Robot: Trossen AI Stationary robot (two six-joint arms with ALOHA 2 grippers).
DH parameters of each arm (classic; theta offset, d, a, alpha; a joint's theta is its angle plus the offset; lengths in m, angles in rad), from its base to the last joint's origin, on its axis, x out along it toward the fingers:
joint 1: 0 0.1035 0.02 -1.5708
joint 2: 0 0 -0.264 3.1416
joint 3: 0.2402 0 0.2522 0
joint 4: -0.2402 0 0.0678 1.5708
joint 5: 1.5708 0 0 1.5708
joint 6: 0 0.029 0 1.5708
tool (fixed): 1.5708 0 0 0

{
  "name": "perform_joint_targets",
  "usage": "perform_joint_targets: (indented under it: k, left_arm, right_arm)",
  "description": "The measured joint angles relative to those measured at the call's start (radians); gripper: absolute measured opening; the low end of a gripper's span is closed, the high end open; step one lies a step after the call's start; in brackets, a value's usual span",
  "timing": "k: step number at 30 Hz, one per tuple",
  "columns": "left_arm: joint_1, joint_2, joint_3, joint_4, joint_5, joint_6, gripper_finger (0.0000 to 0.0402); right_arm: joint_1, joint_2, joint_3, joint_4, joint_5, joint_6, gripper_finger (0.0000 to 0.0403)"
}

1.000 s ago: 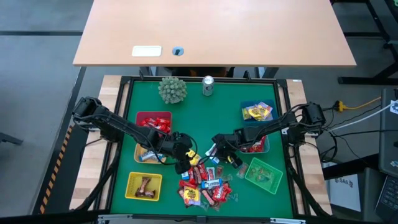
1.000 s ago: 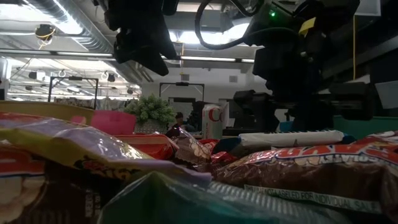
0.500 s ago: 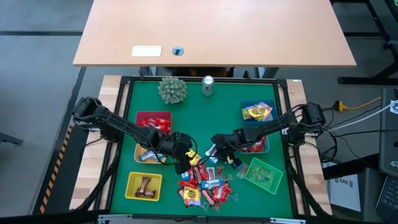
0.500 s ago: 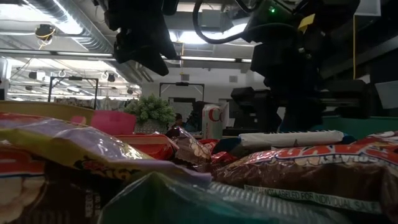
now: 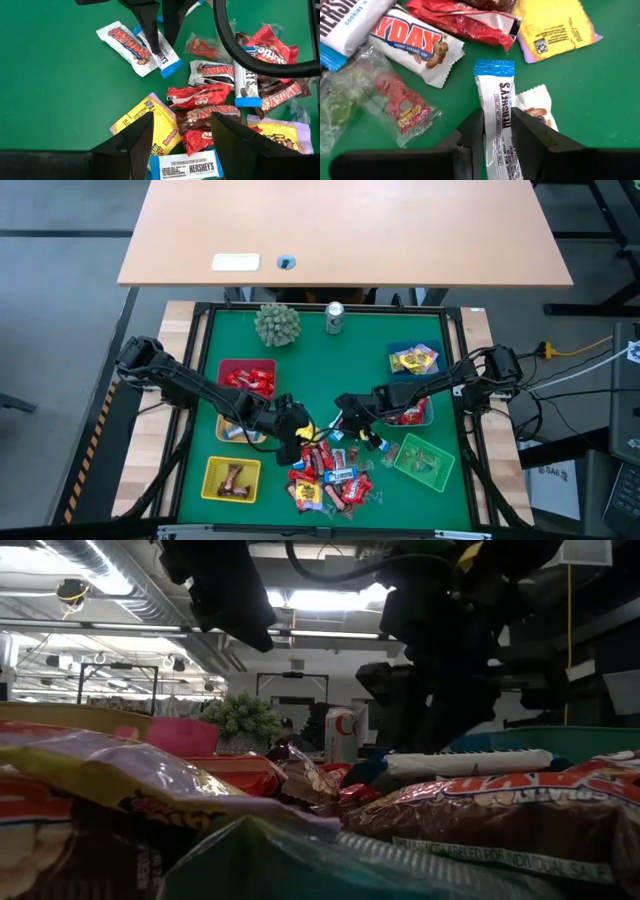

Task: Sort candy
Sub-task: Put the white chocolate bar into the orange bin

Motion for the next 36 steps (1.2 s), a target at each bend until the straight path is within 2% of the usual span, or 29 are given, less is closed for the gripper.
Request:
perform_joint_targets:
  k: [7,15,19,29,36]
  left_arm:
    - [-0.008,0.0,0.0,0.059,-0.009,0.01,0.0182]
    - [-0.042,0.017,0.0,0.14,-0.096,0.151,0.0182]
    - [-0.064,0.063,0.0,0.168,-0.138,0.208,0.0182]
    - [-0.095,0.165,0.0,0.211,-0.258,0.21,0.0182]
    - [-0.094,0.256,0.0,0.314,-0.291,0.275,0.0182]
  right_arm:
    - [0.0,0.0,0.0,0.004,0.0,0.0,0.0094]
    - [0.0,-0.002,0.0,0.007,0.046,0.024,0.0094]
    - [0.0,-0.002,0.0,0.009,0.052,0.031,0.0094]
    - [0.0,-0.002,0.001,0.028,0.052,0.059,0.0095]
    - [0.0,-0.002,0.001,0.042,0.05,0.092,0.0095]
